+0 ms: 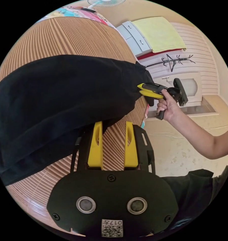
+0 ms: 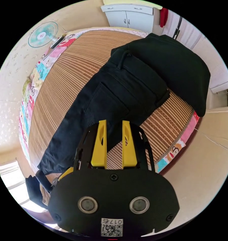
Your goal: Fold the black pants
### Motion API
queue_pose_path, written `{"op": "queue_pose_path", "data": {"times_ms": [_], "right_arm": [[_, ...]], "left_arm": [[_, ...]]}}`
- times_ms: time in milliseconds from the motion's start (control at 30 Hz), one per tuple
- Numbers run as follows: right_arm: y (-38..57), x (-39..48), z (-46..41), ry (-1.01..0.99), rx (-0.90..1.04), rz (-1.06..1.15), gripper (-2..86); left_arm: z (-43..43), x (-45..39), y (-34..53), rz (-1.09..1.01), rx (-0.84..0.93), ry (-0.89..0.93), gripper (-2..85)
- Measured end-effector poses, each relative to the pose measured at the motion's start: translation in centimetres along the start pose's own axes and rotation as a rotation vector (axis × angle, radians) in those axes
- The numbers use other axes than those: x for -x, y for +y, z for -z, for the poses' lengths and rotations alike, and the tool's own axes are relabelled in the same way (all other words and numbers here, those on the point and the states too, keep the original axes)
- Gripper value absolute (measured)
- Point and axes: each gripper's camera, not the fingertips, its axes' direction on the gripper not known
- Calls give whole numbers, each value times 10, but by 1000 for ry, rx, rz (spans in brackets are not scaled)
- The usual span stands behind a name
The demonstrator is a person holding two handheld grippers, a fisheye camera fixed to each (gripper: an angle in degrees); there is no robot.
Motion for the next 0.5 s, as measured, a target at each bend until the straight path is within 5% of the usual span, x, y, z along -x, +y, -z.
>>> {"op": "queue_pose_path", "data": {"times_ms": [133,333,400,500], "right_arm": [[13,-8,-9,-25,-8,-14,89],[9,-18,-10,-1,28,-13,39],[10,-20,-13,-7,33,12,33],[15,-23,-12,-30,24,-2,31]], "left_arm": [[-12,14,-5,-27,9,13,128],[-11,17,18,-222,47,40,0],[-28,41,28,-107,163,-68,-3],[3,87,46,66,-17,41,13]]}}
